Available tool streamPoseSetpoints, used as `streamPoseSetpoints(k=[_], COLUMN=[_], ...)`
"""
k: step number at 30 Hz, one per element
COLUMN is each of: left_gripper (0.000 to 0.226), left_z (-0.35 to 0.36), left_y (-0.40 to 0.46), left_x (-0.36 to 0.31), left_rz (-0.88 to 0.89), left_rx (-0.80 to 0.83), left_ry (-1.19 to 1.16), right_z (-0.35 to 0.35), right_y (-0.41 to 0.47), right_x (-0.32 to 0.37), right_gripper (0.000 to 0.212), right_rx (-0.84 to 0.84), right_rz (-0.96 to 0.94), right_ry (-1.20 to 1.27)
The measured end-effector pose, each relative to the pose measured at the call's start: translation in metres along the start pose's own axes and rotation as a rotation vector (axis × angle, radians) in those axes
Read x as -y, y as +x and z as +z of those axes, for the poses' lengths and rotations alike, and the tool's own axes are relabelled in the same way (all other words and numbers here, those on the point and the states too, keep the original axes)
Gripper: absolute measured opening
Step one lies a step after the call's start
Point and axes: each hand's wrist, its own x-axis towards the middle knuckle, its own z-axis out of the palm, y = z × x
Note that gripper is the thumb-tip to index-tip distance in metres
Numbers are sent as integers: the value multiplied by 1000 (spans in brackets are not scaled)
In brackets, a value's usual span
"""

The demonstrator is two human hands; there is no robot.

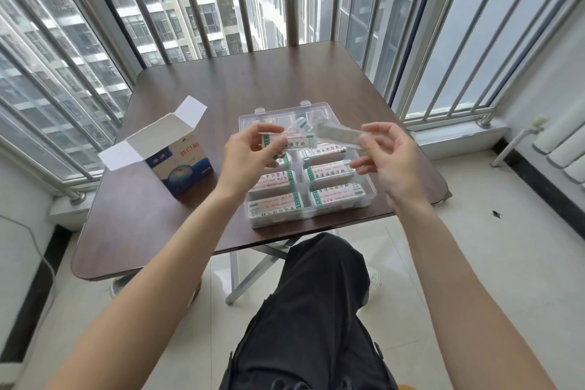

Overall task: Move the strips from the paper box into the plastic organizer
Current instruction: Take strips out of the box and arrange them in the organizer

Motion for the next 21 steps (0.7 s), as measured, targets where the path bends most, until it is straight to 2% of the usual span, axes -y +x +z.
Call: streamPoseSetpoints(k=[3,6,8,11,14,21], left_gripper=[16,16,16,18,18,16], left_z=[-9,-9,-1,10,18,26], left_y=[0,0,0,-2,0,0], left_x=[5,1,-2,-8,-12,-12], left_rz=[64,62,3,-122,-148,-87], left_rx=[-24,-68,-37,57,73,72], left_ry=[122,101,75,-34,-91,67], right_z=[-21,-30,-33,-29,-27,-22], right_y=[1,-7,-10,-6,0,3], right_x=[-4,-11,-15,-19,-18,-17], right_gripper=[13,3,12,5,10,12], right_rx=[0,126,163,238,288,353], right_rz=[-67,-77,-50,-84,-137,-268], right_ry=[4,-40,-78,-245,-363,-425])
